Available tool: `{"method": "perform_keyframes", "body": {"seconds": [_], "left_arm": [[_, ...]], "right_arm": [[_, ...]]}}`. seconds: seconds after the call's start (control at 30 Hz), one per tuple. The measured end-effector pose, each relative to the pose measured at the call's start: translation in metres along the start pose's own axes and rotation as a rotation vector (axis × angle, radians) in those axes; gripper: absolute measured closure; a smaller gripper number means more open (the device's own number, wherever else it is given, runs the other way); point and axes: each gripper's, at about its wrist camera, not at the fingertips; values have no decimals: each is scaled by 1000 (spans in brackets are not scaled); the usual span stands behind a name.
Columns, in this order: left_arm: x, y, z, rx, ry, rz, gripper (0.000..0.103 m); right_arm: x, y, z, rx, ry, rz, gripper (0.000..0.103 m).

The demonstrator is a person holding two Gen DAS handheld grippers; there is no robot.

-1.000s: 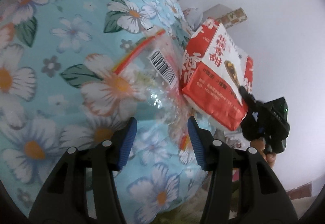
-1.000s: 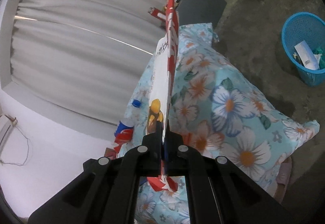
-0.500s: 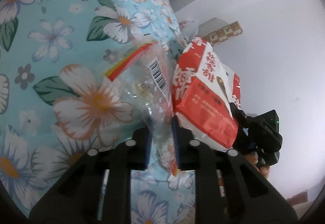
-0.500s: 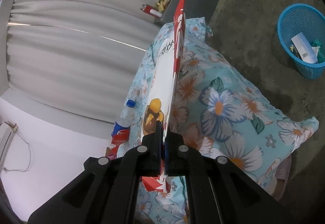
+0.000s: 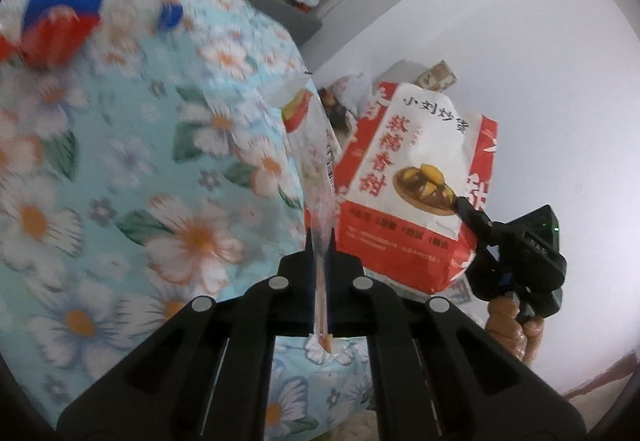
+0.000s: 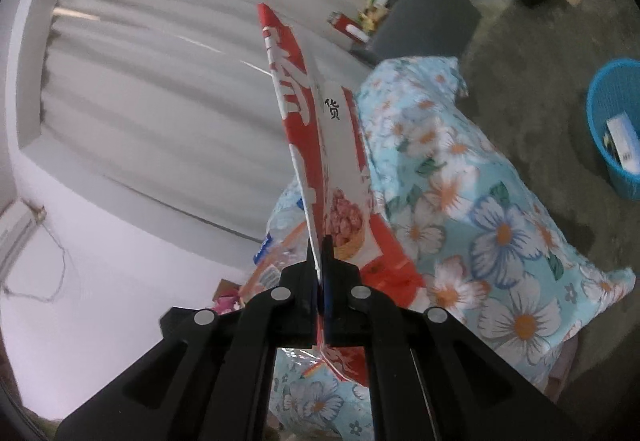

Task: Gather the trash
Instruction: 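Lift the red bag with the right gripper while the left gripper grasps the clear plastic bag, then carry both bags over the wastebasket and open both grippers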

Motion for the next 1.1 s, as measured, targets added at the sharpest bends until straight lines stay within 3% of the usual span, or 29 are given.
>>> {"method": "perform_keyframes", "body": {"seconds": [0.3, 0.6, 0.83, 1.1], "left_arm": [[37, 1, 16, -58, -96, 111, 101], [34, -7, 42, -137, -95, 92, 101], [34, -11, 72, -212, -137, 107, 101], [21, -17, 93, -236, -128, 82, 101]], "right_arm": [[-4, 20, -35, 123, 74, 29, 101], [6, 24, -63, 227, 129, 63, 101], [23, 33, -63, 218, 149, 130, 101], [50, 37, -68, 247, 183, 168, 101]]}}
Point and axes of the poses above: each gripper's, at about its wrist camera, not at the fingertips, and x roughly against the way its jaws point, z to its right, y to its underside, and after that the axes turned 14 degrees about -z, right-handed
